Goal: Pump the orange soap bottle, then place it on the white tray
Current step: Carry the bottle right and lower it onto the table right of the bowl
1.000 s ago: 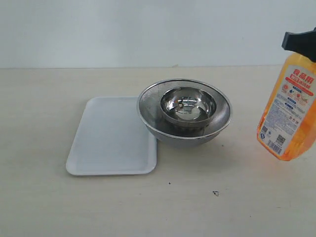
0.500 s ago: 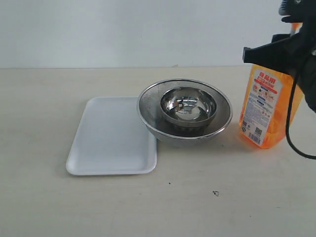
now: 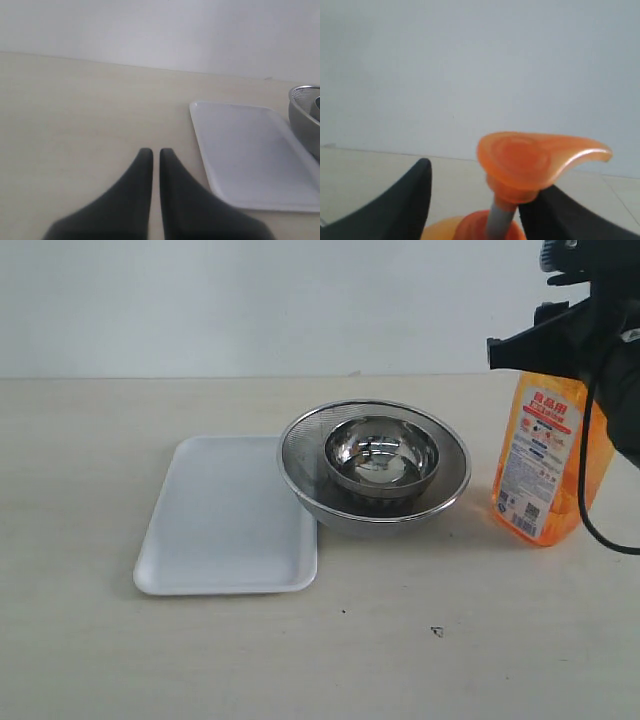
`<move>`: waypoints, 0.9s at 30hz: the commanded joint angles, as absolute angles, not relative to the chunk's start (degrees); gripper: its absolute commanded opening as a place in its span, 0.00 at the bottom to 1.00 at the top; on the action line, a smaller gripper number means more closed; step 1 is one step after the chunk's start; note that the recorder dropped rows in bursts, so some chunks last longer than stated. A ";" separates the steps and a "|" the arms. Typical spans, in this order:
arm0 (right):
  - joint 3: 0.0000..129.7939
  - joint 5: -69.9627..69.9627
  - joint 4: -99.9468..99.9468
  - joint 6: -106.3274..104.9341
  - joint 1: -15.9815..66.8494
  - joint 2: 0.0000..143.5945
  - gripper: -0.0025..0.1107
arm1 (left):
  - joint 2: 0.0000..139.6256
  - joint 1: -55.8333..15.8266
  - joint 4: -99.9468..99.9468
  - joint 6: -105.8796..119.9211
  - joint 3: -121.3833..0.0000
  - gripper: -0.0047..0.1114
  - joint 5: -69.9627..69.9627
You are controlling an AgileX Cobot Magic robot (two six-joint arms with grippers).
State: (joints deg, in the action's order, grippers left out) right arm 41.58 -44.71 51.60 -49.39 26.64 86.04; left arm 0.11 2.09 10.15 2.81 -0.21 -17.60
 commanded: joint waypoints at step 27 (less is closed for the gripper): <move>42.03 -38.19 81.07 -71.65 26.51 71.17 0.71 | 0.00 2.25 9.97 2.52 0.00 0.08 -16.92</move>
